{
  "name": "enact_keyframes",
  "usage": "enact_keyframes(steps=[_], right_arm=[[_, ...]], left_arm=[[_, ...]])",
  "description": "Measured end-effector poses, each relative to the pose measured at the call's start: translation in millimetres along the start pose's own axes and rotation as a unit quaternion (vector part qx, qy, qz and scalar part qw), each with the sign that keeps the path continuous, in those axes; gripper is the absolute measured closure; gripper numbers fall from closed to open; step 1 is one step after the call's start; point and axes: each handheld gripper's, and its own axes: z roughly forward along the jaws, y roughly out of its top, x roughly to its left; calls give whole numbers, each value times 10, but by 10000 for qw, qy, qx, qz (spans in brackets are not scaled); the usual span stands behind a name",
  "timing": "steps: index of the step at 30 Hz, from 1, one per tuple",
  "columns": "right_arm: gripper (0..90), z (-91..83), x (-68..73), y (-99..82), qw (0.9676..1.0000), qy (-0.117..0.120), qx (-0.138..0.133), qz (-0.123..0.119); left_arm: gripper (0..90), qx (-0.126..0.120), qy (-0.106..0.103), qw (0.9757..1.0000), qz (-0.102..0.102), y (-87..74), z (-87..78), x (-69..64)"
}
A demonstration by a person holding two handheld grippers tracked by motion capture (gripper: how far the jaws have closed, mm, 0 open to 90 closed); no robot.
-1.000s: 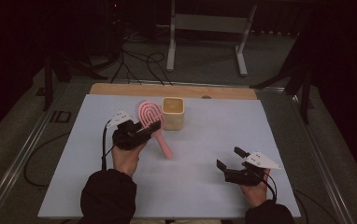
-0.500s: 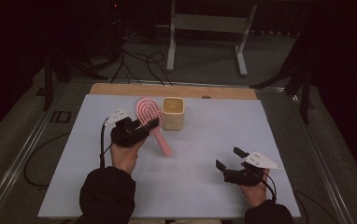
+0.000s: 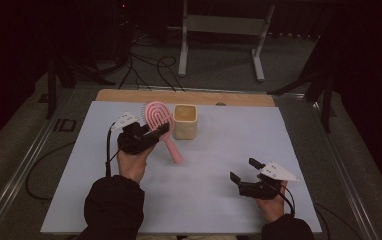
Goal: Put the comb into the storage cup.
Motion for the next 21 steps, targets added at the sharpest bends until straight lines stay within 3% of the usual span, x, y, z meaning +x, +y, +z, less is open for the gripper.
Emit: enact_keyframes(steps=[21], right_arm=[[88,6,8,-2,10000,15,20,10]], left_arm=[[648,-35,18,10000,38,84,20,13]])
